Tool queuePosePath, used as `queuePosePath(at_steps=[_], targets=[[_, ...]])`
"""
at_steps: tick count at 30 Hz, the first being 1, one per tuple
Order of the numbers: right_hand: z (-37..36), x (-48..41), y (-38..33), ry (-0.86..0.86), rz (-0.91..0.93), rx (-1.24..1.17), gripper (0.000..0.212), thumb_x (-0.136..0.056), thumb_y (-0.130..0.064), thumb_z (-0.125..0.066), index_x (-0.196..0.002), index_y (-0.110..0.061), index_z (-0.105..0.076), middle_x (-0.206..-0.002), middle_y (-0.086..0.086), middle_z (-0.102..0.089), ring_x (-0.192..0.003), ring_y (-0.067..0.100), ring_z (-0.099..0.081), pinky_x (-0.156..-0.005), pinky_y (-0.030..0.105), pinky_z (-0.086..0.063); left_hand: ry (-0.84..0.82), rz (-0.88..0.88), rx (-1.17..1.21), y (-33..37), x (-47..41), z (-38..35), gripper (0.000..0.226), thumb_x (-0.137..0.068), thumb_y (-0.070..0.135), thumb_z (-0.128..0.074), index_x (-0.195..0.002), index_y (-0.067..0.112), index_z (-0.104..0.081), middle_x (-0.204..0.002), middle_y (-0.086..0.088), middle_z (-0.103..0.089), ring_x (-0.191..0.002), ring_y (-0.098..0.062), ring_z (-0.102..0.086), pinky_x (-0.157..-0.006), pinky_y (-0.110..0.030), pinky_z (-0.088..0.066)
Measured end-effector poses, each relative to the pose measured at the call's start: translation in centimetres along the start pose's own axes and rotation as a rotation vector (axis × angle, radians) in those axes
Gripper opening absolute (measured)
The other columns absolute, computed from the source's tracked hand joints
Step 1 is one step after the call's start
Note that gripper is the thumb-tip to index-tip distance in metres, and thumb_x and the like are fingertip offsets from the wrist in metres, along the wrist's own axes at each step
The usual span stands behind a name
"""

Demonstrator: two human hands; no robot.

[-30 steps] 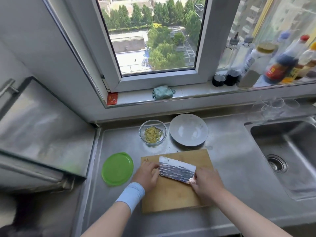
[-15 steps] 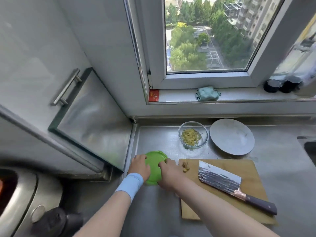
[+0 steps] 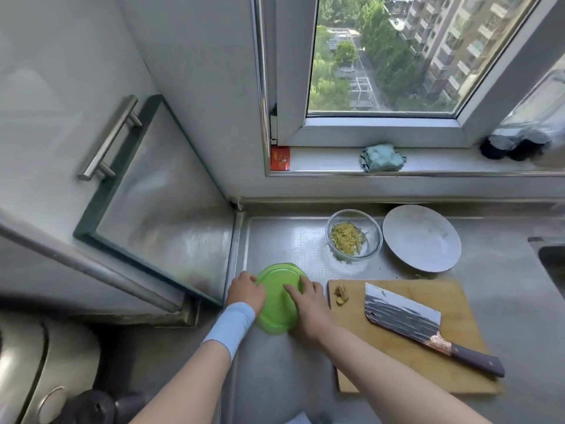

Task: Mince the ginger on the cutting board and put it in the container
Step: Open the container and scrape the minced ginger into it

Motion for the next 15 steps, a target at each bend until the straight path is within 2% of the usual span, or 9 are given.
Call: queuePosePath(at_steps=[3, 5, 7, 8, 10, 12, 15], targets=[[1.2, 1.4, 0.2, 0.070, 0.086, -0.039, 0.094, -0.082, -0.028, -0.071, -0.158, -0.030, -0.017, -0.165, 0.010, -0.013, -0.148, 0.034, -0.020, -0.115, 0.043, -0.030, 0.060, -0.106, 0.056, 2.8, 0.6, 1.6, 0.031, -0.096, 0.016, -0.045, -0.120, 0.013, -0.064, -0.129, -0.008, -0.059, -0.119, -0.026, -0.054, -0.101, -0.029, -0.039], [3.1, 2.7, -0.3, 0.185, 0.155, -0.113, 0.083, -0.081, -0.011, -0.061, -0.156, -0.021, -0.028, -0.161, 0.010, -0.029, -0.143, 0.030, -0.036, -0.108, 0.042, -0.040, 0.083, -0.185, 0.092, 5.4, 1.4, 2.5, 0.031, -0.096, 0.016, -0.046, -0.118, 0.013, -0.067, -0.125, -0.006, -0.061, -0.116, -0.024, -0.055, -0.099, -0.027, -0.038], [5.6, 3.6, 0.5, 0.372, 0.186, -0.265, 0.074, -0.070, 0.006, -0.051, -0.142, -0.010, -0.049, -0.140, 0.015, -0.056, -0.120, 0.032, -0.060, -0.094, 0.040, -0.054, 0.095, -0.236, 0.143, 7.7, 2.0, 3.0, 0.029, -0.097, 0.017, -0.046, -0.115, 0.014, -0.069, -0.120, -0.005, -0.062, -0.113, -0.023, -0.056, -0.096, -0.025, -0.038], [7.1, 4.1, 1.3, 0.473, 0.193, -0.342, 0.070, -0.067, 0.010, -0.049, -0.134, -0.008, -0.056, -0.130, 0.015, -0.062, -0.110, 0.031, -0.064, -0.087, 0.037, -0.056, 0.108, -0.257, 0.183, 8.8, 2.2, 3.2, 0.028, -0.097, 0.018, -0.047, -0.113, 0.015, -0.070, -0.116, -0.003, -0.062, -0.110, -0.021, -0.056, -0.093, -0.023, -0.037], [10.5, 5.0, 3.0, 0.592, 0.176, -0.453, 0.060, -0.076, 0.013, -0.046, -0.129, -0.011, -0.058, -0.122, 0.006, -0.058, -0.101, 0.022, -0.059, -0.083, 0.028, -0.050, 0.137, -0.297, 0.260, 11.1, 2.4, 3.7, 0.026, -0.097, 0.018, -0.049, -0.109, 0.016, -0.071, -0.108, 0.002, -0.062, -0.102, -0.016, -0.055, -0.088, -0.019, -0.035], [13.7, 5.6, 5.7, 0.611, 0.108, -0.615, 0.049, -0.089, 0.006, -0.047, -0.132, -0.019, -0.053, -0.115, -0.007, -0.055, -0.090, 0.010, -0.053, -0.078, 0.020, -0.042, 0.142, -0.346, 0.307, 13.5, 2.3, 3.6, 0.023, -0.096, 0.016, -0.053, -0.109, 0.016, -0.072, -0.102, 0.005, -0.061, -0.096, -0.012, -0.056, -0.085, -0.017, -0.036], [17.5, 4.8, 11.8, 0.695, -0.044, -0.868, 0.049, -0.093, -0.003, -0.056, -0.133, -0.032, -0.050, -0.114, -0.020, -0.058, -0.093, 0.002, -0.058, -0.083, 0.017, -0.045, 0.080, -0.434, 0.299, 17.4, 1.7, 1.7, 0.024, -0.092, 0.012, -0.059, -0.114, 0.015, -0.069, -0.104, 0.003, -0.062, -0.095, -0.014, -0.059, -0.090, -0.024, -0.045]])
Point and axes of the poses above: each hand's wrist, its own x-axis away from the middle knuckle, its own z-axis out of the back of the hand, y = z × x, the point moved 9 cm from there along -x, towards the middle knuckle
